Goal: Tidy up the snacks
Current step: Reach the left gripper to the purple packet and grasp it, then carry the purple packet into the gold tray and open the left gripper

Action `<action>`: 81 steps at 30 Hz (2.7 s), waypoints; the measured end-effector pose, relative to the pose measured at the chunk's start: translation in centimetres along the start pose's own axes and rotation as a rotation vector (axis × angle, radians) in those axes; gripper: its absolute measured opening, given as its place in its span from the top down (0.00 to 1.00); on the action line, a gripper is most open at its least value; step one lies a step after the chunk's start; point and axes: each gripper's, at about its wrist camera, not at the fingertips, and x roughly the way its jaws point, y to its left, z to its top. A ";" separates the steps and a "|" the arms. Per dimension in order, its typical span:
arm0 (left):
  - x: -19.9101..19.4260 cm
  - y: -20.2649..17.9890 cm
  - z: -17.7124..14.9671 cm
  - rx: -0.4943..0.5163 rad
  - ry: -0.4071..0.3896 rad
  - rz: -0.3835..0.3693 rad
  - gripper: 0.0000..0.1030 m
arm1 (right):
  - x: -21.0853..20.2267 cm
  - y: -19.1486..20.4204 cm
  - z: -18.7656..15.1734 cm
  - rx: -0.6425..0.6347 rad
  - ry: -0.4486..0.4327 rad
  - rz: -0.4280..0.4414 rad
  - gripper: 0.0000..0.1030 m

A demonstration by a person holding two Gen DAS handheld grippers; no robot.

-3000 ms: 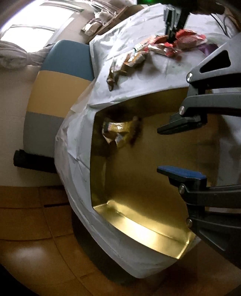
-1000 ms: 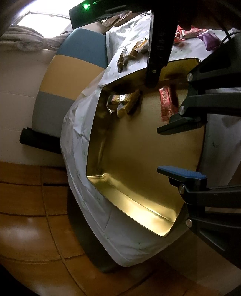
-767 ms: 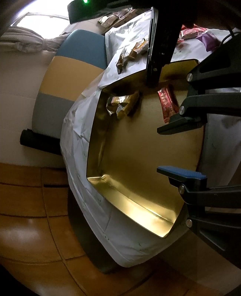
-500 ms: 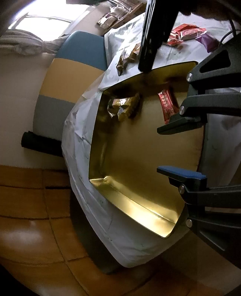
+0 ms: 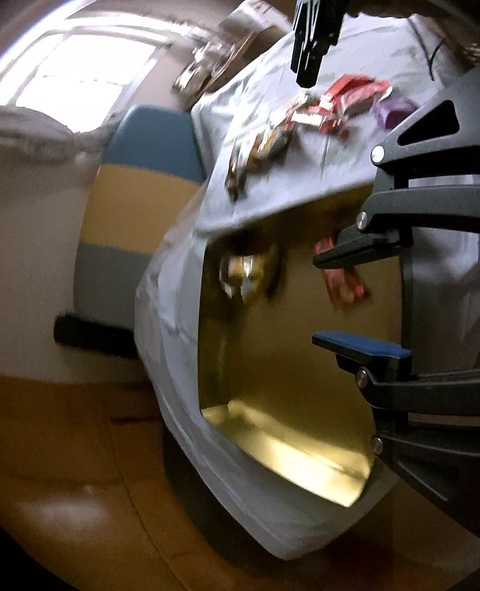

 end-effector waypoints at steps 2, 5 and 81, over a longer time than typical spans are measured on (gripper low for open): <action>-0.1 -1.6 0.1 0.047 0.015 -0.053 0.66 | -0.6 -2.2 -0.7 0.026 0.015 -0.036 0.47; -0.2 -4.8 0.1 0.146 0.035 -0.144 0.66 | -1.5 -6.0 -1.6 0.065 0.031 -0.111 0.43; 7.8 -16.5 -7.1 0.401 0.218 -0.254 0.59 | 8.0 -12.8 -5.5 -0.063 0.357 -0.103 0.52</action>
